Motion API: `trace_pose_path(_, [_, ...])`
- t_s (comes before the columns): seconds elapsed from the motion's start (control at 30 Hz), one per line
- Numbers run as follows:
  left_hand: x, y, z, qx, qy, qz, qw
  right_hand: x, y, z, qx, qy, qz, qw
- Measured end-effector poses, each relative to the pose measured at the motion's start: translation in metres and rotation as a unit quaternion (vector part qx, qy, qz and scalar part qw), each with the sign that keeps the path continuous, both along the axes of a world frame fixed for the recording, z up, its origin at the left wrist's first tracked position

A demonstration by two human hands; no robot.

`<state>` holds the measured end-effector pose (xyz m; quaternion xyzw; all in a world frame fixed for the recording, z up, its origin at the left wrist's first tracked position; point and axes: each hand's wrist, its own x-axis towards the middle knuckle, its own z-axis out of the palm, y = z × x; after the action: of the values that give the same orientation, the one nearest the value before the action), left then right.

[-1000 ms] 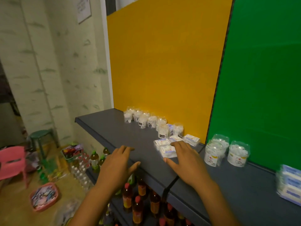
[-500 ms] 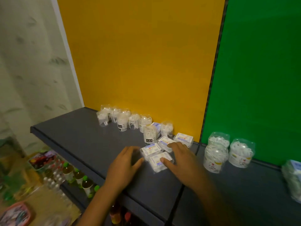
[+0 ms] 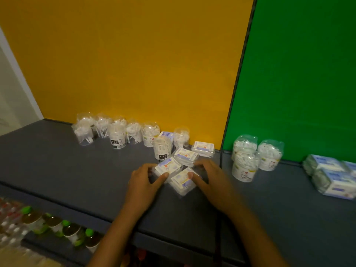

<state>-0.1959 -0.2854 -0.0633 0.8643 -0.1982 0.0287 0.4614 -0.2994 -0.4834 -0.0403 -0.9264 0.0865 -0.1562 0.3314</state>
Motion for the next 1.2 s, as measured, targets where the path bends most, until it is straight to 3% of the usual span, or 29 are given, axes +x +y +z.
trace_pose_path(0.23, [-0.002, 0.007, 0.005, -0.161, 0.022, -0.012, 0.987, -0.005, -0.002, 0.000, -0.007, -0.057, -0.015, 0.998])
trace_pose_path(0.4, [-0.002, 0.017, 0.011, -0.301, 0.081, -0.042, 0.949, -0.004, -0.002, -0.004, -0.006, -0.065, -0.020, 0.998])
trace_pose_path(0.83, [-0.011, 0.022, 0.022, -0.381, 0.141, -0.071, 0.911, -0.001, -0.002, -0.017, -0.085, 0.014, -0.001, 0.996])
trace_pose_path(1.2, [-0.013, 0.020, 0.021, -0.371, 0.123, -0.057, 0.919, -0.011, 0.008, -0.001, 0.165, -0.042, 0.033, 0.985])
